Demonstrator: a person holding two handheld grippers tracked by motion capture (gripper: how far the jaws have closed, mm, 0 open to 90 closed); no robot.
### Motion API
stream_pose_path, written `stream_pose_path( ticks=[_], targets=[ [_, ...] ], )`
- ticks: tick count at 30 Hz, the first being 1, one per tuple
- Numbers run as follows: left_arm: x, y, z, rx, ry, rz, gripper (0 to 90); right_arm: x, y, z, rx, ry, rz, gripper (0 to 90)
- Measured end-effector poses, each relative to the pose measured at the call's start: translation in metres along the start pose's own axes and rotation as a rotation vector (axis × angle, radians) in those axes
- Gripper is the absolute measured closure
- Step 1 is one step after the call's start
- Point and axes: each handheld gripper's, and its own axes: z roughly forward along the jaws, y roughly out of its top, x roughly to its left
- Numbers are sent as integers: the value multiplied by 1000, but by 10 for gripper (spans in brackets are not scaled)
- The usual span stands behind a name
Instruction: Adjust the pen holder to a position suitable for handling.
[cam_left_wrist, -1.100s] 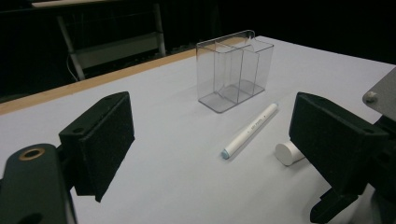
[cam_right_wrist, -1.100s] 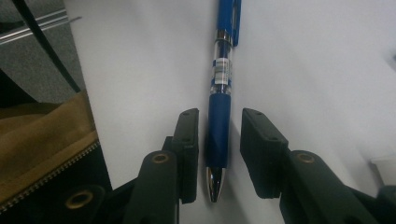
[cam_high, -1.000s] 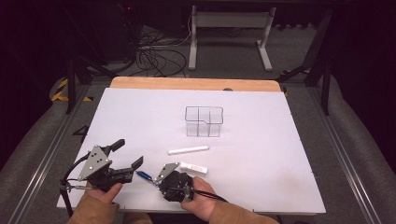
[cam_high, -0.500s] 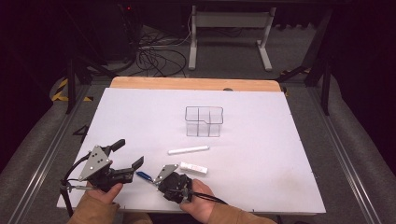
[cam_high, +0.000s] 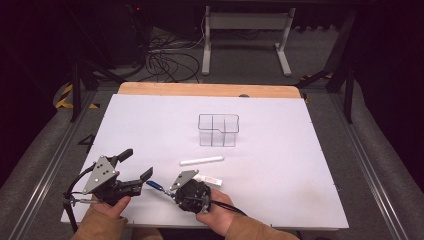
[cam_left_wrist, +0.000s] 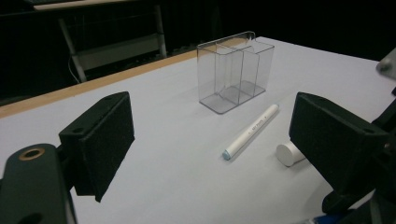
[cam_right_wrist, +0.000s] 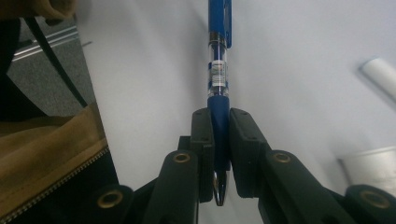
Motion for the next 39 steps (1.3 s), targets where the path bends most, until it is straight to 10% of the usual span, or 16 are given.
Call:
stream_pose_path(
  ticks=[39],
  targets=[
    [-1, 9, -3, 1, -28, -3, 156, -80, 5, -100, -56, -20, -105, 811]
  ],
)
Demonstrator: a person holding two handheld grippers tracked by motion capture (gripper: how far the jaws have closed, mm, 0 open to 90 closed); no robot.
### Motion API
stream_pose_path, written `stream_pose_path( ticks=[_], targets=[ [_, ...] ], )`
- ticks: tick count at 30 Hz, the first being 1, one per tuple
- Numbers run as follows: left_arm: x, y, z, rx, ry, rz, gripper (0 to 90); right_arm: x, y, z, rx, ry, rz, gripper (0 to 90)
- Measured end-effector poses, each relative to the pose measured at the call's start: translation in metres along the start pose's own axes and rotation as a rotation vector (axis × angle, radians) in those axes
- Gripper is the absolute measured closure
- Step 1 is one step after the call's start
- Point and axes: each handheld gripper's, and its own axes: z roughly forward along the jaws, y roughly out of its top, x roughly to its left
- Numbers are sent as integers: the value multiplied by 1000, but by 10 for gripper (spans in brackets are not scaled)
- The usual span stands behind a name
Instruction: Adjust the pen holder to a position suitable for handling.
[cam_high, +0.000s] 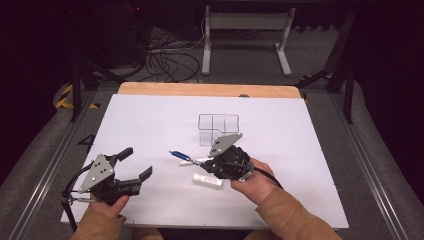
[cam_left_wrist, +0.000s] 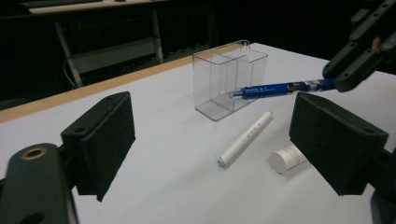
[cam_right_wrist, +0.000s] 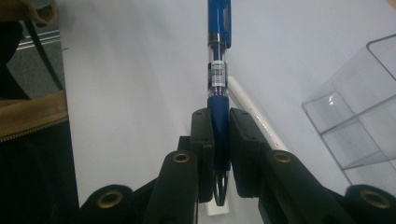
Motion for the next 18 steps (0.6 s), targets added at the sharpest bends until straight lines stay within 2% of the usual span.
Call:
stream_pose_path(
  ticks=[4, 7, 12, 14, 18],
  targets=[
    [-3, 3, 1, 17, -10, 16, 154, -9, -1, -4, 14, 15, -37, 811],
    [-4, 5, 2, 24, -31, 35, 155, -15, -2, -6, 30, 42, -64, 811],
    [-5, 7, 4, 43, -76, 54, 172, -22, -3, -9, 34, 54, -99, 811],
    [-5, 7, 4, 44, -93, 51, 195, -25, -4, -11, 25, 74, -130, 811],
    [-8, 8, 7, 52, -108, 81, 246, -32, -7, -13, 34, 107, -185, 810]
  ],
)
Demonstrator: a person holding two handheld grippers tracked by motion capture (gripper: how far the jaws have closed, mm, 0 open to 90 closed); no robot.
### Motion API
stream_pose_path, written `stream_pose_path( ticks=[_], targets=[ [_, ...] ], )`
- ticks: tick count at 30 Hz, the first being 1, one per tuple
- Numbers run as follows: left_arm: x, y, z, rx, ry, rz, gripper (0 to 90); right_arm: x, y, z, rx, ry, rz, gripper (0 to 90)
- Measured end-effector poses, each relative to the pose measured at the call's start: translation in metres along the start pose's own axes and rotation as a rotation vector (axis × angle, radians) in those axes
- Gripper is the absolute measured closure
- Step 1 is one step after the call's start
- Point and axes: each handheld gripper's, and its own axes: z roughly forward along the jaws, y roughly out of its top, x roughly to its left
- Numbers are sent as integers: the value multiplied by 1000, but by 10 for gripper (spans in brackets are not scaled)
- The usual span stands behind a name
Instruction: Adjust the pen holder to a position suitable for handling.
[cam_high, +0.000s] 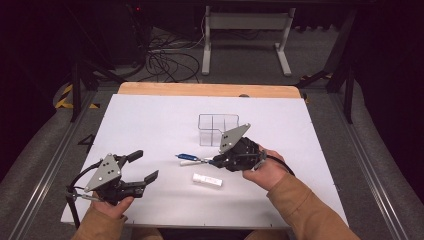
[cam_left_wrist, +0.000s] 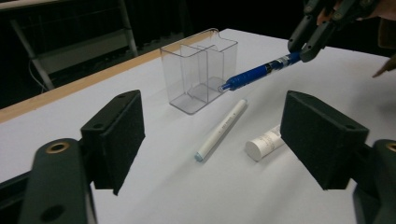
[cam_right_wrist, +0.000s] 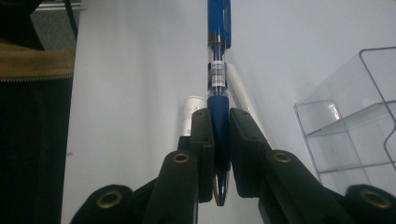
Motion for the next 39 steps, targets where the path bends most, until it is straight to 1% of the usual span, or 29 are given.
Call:
stream_pose_path(
  ticks=[3, 4, 5, 7, 9, 10, 13, 14, 17, 22, 28, 32, 33, 35, 39],
  targets=[
    [-2, 4, 3, 8, -25, 23, 273, -5, -2, 0, 7, 17, -15, 810],
    [-2, 5, 4, 12, -33, 28, 285, -6, -3, 0, 11, 29, -13, 810],
    [-2, 6, 5, 15, -41, 35, 290, -7, -3, 0, 14, 31, -12, 810],
    [-1, 9, 8, 35, -67, 35, 295, -9, -4, 0, 13, 38, -16, 810],
    [-1, 11, 10, 55, -81, 42, 295, -10, -5, 0, 14, 47, -12, 810],
    [-1, 12, 11, 63, -81, 51, 296, -10, -5, 0, 10, 49, -14, 810],
    [-1, 16, 13, 73, -101, 57, 309, -10, -4, 1, 18, 58, -13, 810],
    [0, 18, 14, 75, -111, 62, 310, -11, -4, 1, 21, 66, -22, 809],
    [-1, 24, 20, 80, -144, 86, 316, -11, -3, 1, 26, 80, -24, 810],
    [-3, 36, 31, 114, -186, 130, 315, -14, -1, 1, 39, 94, -31, 809],
    [-5, 46, 49, 156, -218, 169, 317, -16, -1, 0, 55, 112, -30, 809],
    [-6, 54, 60, 194, -242, 196, 325, -17, -2, 0, 53, 112, -32, 810],
    [-6, 56, 64, 208, -246, 209, 321, -17, -2, -1, 58, 113, -26, 810],
    [-8, 59, 69, 229, -249, 224, 302, -18, -2, -2, 58, 115, -35, 809],
    [-9, 63, 78, 238, -266, 235, 313, -18, -3, -3, 69, 114, -26, 809]
  ],
)
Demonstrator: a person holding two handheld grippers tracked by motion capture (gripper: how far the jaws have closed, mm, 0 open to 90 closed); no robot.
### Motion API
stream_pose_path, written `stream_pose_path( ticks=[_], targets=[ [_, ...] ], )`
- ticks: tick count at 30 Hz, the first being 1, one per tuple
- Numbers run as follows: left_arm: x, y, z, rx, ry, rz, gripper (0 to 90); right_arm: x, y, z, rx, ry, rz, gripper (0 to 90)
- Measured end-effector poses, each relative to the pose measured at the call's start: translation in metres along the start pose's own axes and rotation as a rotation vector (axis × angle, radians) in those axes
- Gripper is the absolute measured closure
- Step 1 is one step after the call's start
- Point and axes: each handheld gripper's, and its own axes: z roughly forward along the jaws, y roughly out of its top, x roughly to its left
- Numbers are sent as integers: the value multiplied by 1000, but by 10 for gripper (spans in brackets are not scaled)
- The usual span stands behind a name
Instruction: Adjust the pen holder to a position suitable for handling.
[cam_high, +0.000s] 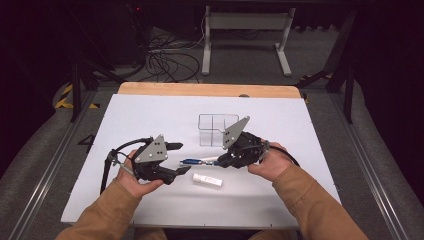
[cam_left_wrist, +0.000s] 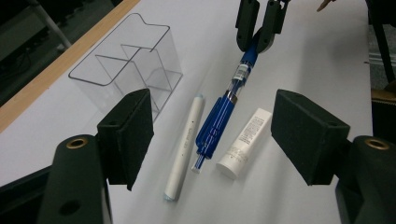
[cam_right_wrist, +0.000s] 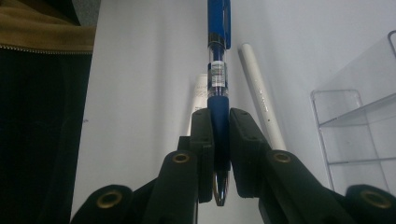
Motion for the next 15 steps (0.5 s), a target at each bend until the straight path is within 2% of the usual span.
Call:
stream_pose_path(
  ticks=[5, 11, 15],
  targets=[
    [1, 7, 11, 26, -35, 20, 336, -2, -2, -1, -3, 11, 6, 809],
    [3, 11, 24, 72, -101, 74, 365, -1, -2, 1, 0, 24, -4, 809],
    [5, 12, 33, 92, -118, 76, 387, -1, -2, 2, 2, 27, -7, 809]
  ],
)
